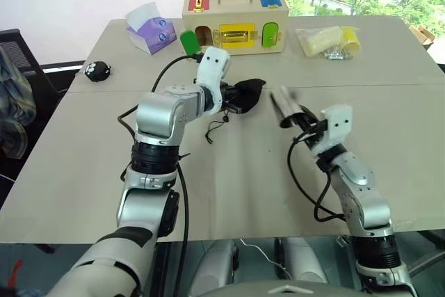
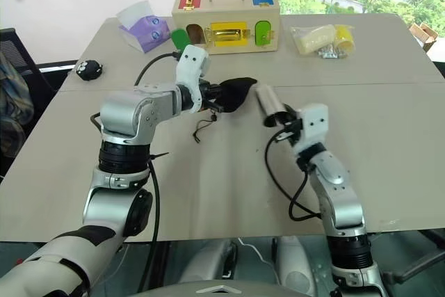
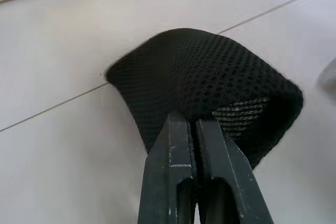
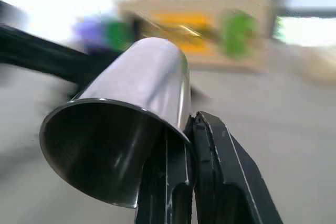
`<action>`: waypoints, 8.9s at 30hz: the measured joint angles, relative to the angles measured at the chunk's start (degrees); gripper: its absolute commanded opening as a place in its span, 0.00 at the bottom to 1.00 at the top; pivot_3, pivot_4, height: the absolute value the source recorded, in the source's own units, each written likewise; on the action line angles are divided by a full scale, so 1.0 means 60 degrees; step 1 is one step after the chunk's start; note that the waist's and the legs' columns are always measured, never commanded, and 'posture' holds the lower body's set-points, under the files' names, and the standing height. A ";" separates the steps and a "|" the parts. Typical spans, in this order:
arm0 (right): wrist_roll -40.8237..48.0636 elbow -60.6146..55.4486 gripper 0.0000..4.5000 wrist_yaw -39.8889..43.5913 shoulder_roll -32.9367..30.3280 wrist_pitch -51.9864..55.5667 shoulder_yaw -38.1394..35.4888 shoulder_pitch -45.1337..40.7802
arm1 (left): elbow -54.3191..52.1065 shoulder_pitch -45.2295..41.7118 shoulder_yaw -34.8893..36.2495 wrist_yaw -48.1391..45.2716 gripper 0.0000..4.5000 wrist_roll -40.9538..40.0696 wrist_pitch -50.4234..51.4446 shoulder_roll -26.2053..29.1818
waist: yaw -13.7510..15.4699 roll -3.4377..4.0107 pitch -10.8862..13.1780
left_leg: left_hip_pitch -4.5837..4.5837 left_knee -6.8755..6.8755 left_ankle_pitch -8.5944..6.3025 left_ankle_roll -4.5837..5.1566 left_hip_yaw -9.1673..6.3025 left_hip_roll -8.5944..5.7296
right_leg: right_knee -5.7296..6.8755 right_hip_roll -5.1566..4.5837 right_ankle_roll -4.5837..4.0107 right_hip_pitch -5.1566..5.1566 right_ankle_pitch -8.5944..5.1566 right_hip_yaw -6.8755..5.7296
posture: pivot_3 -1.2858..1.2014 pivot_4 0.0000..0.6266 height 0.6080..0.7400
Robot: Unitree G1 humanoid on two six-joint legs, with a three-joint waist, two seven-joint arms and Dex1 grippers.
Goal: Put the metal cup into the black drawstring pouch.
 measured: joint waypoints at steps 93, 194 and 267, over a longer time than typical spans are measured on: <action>0.3370 -0.1289 0.70 -0.0672 -0.1346 0.7105 -0.0818 -0.2064 | 0.1459 -0.0310 0.1285 0.0760 0.00 -0.2106 -0.0569 -0.0439 | -0.0179 -0.0001 -0.0008 | -0.0134 0.0031 0.0015 -0.0018 -0.0011 -0.0044 | 0.0121 -0.0052 -0.0003 -0.0200 0.0001 0.0050 | 0.52 0.24 0.77; 0.4303 0.0477 0.00 -0.1751 -0.0218 0.6252 -0.3678 -0.7597 | 0.0541 0.0486 0.0233 -0.1179 0.80 -0.2401 -0.6540 -0.0807 | -0.0187 -0.0016 -0.0023 | -0.0134 0.0036 0.0022 -0.0027 -0.0005 -0.0043 | 0.0128 -0.0055 -0.0006 -0.0201 0.0002 0.0054 | 0.52 0.24 0.77; 0.2061 0.4334 0.00 0.6257 -0.5706 -0.2022 -0.2207 0.2261 | -0.2442 0.9391 0.0860 -0.2824 0.86 -0.1039 -0.7708 0.2523 | -0.0129 0.0038 -0.0014 | 0.0218 -0.0012 -0.0056 0.0095 0.0038 0.0018 | -0.0040 -0.0035 0.0014 0.0210 -0.0027 0.0050 | 0.52 0.24 0.77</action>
